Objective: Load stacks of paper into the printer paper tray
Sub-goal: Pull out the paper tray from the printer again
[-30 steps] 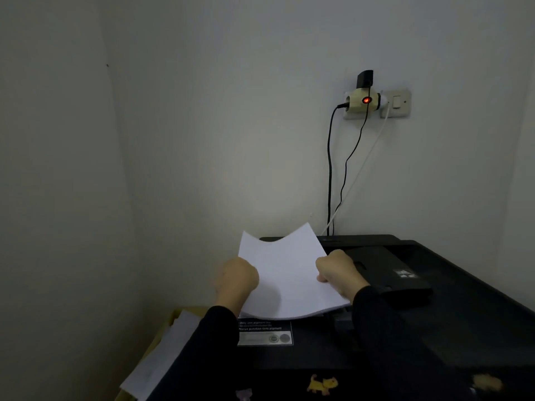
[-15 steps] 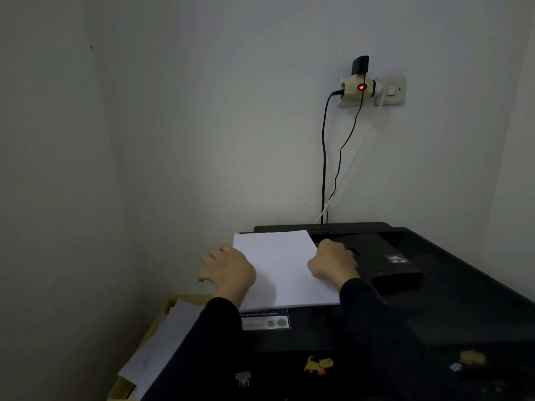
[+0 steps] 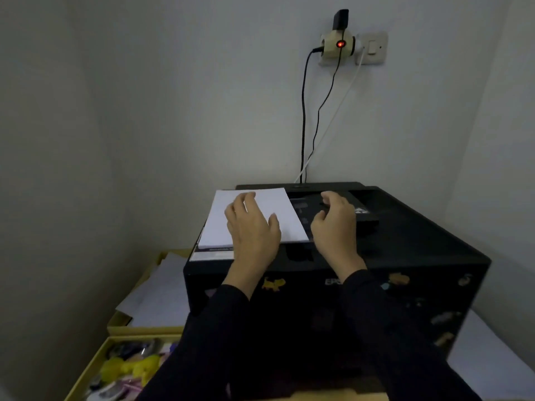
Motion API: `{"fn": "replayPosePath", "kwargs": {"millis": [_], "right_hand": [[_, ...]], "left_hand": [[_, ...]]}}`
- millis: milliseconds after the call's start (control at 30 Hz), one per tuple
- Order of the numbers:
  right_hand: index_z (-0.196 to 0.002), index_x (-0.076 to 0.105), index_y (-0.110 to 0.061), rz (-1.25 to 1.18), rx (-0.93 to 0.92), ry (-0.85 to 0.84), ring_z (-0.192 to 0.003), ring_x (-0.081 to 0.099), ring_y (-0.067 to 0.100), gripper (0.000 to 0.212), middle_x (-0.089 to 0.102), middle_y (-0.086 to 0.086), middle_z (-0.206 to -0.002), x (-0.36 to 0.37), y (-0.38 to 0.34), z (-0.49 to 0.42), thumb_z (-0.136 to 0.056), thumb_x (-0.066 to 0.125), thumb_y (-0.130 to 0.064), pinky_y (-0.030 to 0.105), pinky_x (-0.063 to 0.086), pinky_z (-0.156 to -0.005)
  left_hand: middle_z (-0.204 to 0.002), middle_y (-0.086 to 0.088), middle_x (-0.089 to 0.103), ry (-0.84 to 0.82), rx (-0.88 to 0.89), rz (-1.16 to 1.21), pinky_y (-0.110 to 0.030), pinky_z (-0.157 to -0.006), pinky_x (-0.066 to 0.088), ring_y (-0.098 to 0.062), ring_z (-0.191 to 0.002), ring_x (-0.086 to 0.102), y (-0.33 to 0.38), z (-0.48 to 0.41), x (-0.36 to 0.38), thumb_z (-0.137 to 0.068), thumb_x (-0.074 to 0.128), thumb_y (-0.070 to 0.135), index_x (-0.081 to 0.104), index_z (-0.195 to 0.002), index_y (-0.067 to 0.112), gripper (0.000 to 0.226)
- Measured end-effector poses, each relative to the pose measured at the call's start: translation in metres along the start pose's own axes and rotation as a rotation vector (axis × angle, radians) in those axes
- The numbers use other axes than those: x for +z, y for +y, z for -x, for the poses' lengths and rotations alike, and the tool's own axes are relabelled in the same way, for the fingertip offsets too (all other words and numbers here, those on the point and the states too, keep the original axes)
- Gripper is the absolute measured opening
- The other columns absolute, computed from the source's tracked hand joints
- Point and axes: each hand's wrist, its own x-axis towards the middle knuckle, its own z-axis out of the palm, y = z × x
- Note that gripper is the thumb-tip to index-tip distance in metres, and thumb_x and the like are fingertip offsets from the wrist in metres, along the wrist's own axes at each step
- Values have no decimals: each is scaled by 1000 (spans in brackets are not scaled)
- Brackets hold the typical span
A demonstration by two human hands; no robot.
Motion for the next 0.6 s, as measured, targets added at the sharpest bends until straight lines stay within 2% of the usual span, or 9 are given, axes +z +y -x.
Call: {"fn": "replayPosePath", "kwargs": {"millis": [67, 100, 200, 300, 367, 433, 500, 567, 600], "right_hand": [[-129, 51, -2, -37, 12, 43, -120, 47, 24, 42, 57, 13, -126, -14, 17, 19, -88, 46, 5, 19, 35, -94], [-129, 52, -2, -62, 17, 73, -120, 48, 24, 42, 57, 13, -125, -21, 25, 30, -88, 47, 6, 19, 37, -95], [-123, 55, 0, -141, -10, 199, -113, 54, 27, 38, 58, 10, -119, -41, 48, 70, -86, 50, 9, 34, 48, -96], [-115, 58, -1, -179, 20, 261, -108, 57, 30, 33, 46, -21, -105, -56, 75, 112, -84, 53, 10, 40, 50, -92], [-114, 57, -6, -218, 177, 211, -108, 57, 27, 31, 47, -21, -101, -59, 95, 136, -86, 54, 7, 39, 50, -92], [-114, 58, -9, -258, 379, 123, -109, 57, 22, 29, 58, -4, -108, -56, 113, 156, -88, 52, 4, 32, 48, -93], [-115, 59, -6, -270, 596, 36, -106, 56, 17, 28, 61, 6, -113, -49, 135, 171, -89, 51, 2, 25, 42, -90], [-116, 61, -3, -302, 872, -66, -99, 54, 17, 27, 62, 10, -115, -38, 158, 182, -90, 52, -3, 27, 42, -88], [-117, 61, -3, -376, 1029, -112, -99, 56, 19, 28, 63, 11, -116, -33, 168, 186, -91, 55, -8, 30, 44, -88]], "left_hand": [[-143, -9, 37, 4, 30, 43, -32, -106, 31, -25, -131, 28, 8, 28, 8, -90, 56, 19, 38, -136, 5, 52], [-142, -10, 37, 5, 45, 67, -29, -107, 30, -24, -131, 28, 12, 43, 12, -90, 56, 18, 39, -135, 4, 50], [-139, -13, 42, 40, 99, 144, -23, -106, 27, -19, -130, 29, 18, 90, 23, -88, 59, 14, 46, -128, 2, 44], [-136, -14, 44, 87, 175, 165, -23, -110, 26, -18, -129, 29, 14, 140, 35, -87, 53, 17, 45, -123, 8, 38], [-138, -13, 41, 59, 154, 182, -17, -110, 20, -15, -130, 26, 7, 172, 44, -88, 52, 19, 43, -123, 12, 37], [-140, -12, 40, 9, 63, 188, -21, -109, 24, -6, -128, 21, -3, 201, 55, -88, 59, 13, 45, -125, 6, 40], [-140, -11, 41, -61, -46, 187, -26, -106, 25, -4, -126, 21, -13, 225, 66, -88, 62, 9, 47, -127, 2, 42], [-137, -5, 42, -199, -252, 206, -23, -104, 26, -12, -127, 27, -25, 242, 78, -92, 57, 15, 46, -128, 6, 38], [-134, -3, 45, -267, -423, 243, -22, -102, 28, -16, -126, 33, -32, 248, 83, -94, 54, 20, 47, -127, 8, 35]]}}
